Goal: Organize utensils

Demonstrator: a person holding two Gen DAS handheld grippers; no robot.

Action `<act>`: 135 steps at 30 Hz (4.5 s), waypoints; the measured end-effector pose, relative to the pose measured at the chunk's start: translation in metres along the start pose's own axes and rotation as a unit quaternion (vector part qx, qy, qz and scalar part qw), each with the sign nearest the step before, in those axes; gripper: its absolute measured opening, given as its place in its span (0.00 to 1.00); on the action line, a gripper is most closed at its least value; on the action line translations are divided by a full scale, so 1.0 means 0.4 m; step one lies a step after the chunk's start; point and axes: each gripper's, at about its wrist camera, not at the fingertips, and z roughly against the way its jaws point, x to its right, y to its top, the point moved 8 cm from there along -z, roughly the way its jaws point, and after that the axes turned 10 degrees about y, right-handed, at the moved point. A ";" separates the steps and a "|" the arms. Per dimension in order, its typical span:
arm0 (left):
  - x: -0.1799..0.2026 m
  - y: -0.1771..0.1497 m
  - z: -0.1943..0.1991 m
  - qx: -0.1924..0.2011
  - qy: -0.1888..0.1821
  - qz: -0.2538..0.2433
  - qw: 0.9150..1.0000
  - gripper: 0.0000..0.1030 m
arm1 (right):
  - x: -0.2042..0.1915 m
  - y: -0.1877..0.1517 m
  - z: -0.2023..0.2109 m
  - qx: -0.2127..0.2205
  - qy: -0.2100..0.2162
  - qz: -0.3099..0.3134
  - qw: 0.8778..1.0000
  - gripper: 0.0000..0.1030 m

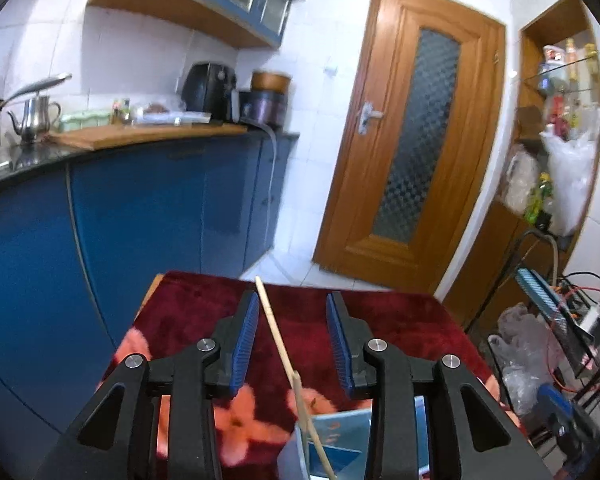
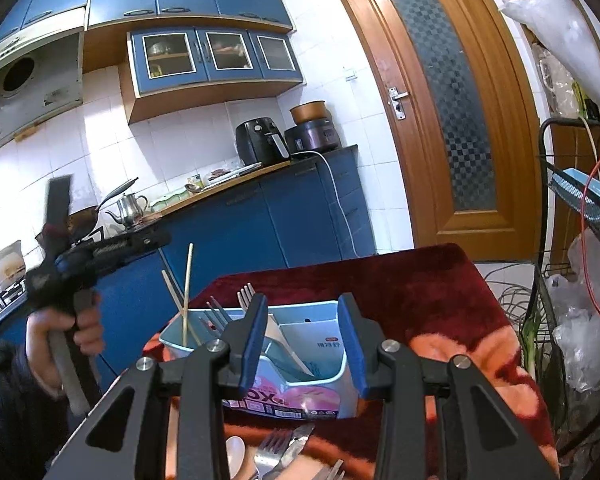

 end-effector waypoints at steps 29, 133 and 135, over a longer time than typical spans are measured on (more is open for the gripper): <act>0.038 -0.001 0.018 0.062 -0.014 0.024 0.998 0.04 | 0.014 -0.028 -0.015 -0.007 0.012 -0.008 1.000 0.39; 0.016 -0.519 0.246 -0.161 -0.050 0.011 0.986 0.04 | 0.025 -0.362 0.060 -0.226 -0.024 -0.106 0.968 0.47; 0.006 -0.516 0.249 -0.154 -0.048 0.012 0.987 0.04 | 0.026 -0.363 0.050 -0.231 -0.024 -0.105 0.967 0.47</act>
